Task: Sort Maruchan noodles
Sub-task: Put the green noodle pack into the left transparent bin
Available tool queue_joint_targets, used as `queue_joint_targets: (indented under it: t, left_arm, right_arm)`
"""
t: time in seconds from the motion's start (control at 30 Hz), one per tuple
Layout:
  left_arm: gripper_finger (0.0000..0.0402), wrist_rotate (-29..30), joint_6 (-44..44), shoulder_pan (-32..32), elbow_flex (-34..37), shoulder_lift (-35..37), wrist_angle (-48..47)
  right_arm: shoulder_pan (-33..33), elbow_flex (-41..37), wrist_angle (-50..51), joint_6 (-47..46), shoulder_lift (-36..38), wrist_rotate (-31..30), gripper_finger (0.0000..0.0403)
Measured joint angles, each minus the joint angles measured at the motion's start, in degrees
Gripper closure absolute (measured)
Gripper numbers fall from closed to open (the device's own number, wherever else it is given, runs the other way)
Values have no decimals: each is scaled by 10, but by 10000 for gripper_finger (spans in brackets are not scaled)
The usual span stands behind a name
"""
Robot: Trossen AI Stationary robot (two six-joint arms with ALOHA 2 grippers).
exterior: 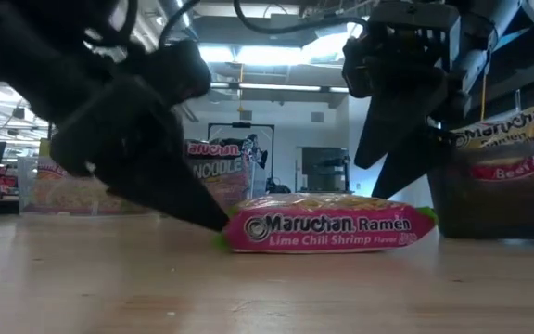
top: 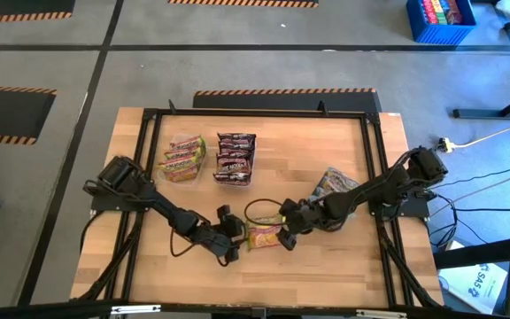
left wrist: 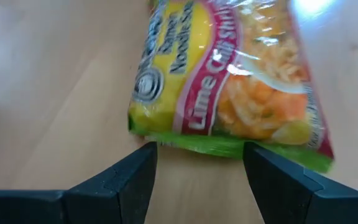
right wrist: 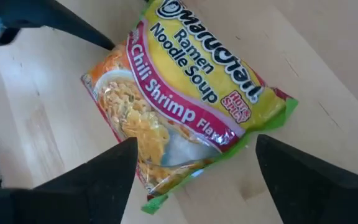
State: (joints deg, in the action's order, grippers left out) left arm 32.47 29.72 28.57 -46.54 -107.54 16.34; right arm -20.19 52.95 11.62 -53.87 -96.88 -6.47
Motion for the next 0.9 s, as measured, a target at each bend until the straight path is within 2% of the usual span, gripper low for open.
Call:
queue_joint_targets:
  t: [0.27,0.43,0.53,0.7,0.9]
  left_arm:
    - [168,-5,15,-9,0,-15,1]
    - [168,-5,16,-8,0,-15,1]
    - [168,-5,16,-5,0,-14,0]
    - [168,-6,10,7,-1,6,-2]
    - [168,0,-1,20,-2,35,-2]
  right_arm:
    - [0,6,13,12,2,12,101]
    - [0,69,88,44,6,37,101]
    - [-14,113,167,45,7,45,102]
    - [-58,128,203,-42,1,14,102]
    - [-76,128,195,-102,-62,-3,102]
